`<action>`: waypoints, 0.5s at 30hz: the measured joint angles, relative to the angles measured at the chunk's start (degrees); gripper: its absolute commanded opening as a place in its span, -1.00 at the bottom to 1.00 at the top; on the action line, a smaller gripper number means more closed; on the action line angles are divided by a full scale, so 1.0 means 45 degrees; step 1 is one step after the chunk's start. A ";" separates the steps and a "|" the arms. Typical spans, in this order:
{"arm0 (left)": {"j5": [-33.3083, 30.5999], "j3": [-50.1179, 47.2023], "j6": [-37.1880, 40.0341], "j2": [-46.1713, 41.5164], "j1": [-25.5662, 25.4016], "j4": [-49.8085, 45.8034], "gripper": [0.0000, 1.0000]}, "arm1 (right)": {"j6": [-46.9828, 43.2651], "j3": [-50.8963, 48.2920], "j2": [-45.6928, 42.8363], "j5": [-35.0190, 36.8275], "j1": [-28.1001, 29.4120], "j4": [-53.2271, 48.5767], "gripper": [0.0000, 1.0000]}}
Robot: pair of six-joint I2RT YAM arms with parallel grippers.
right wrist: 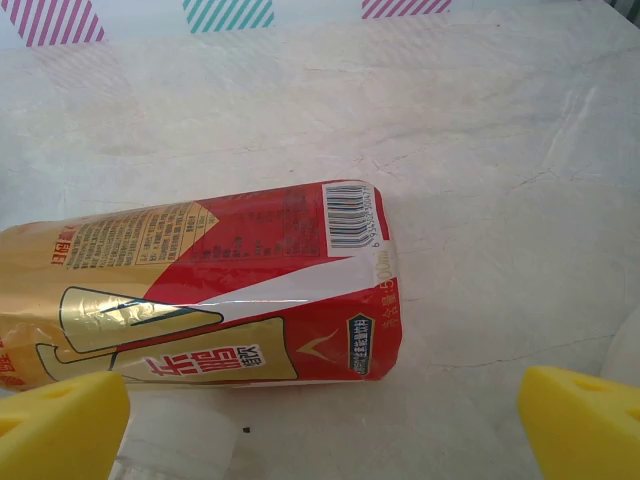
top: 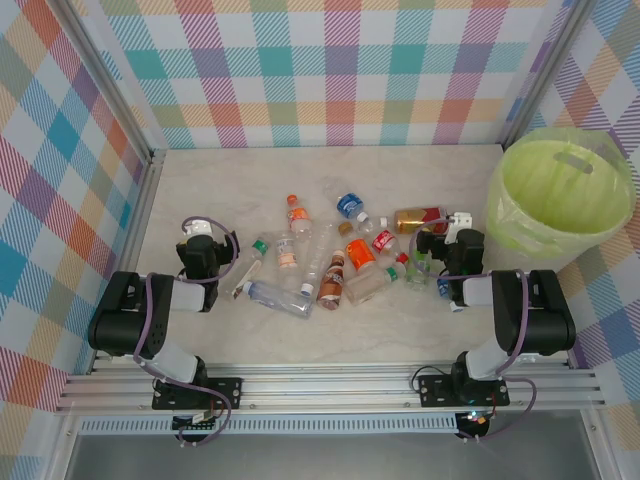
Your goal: Put the plastic bottles in the bin
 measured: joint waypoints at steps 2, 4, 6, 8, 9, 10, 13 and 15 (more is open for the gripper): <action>0.0000 0.0000 0.0000 0.0000 0.0000 0.0000 1.00 | -0.0024 0.0000 0.0000 -0.0204 -0.0005 -0.0015 1.00; 0.0000 0.0000 0.0000 0.0000 0.0000 0.0000 1.00 | -0.0053 0.0000 0.0000 -0.0398 -0.0005 -0.0015 0.99; 0.0000 0.0000 0.0000 0.0000 0.0000 0.0000 1.00 | -0.0058 0.0000 0.0000 -0.0529 -0.0005 -0.0015 0.99; 0.0000 0.0000 0.0000 0.0000 0.0000 0.0000 1.00 | -0.0058 0.0000 0.0000 -0.0612 -0.0005 -0.0015 0.99; 0.0000 0.0000 0.0000 0.0000 0.0000 0.0000 1.00 | -0.0058 0.0000 0.0000 -0.0646 -0.0005 -0.0015 0.99; 0.0000 0.0000 0.0000 0.0000 0.0000 0.0000 1.00 | -0.0058 0.0005 0.0000 -0.0719 -0.0005 -0.0019 0.99; 0.0000 0.0000 0.0000 0.0000 0.0000 0.0000 1.00 | -0.0058 0.0005 0.0000 -0.0850 -0.0019 -0.0024 0.99; 0.0000 0.0000 0.0000 0.0000 0.0000 0.0000 1.00 | -0.0058 0.0005 0.0000 -0.0913 -0.0019 -0.0024 0.99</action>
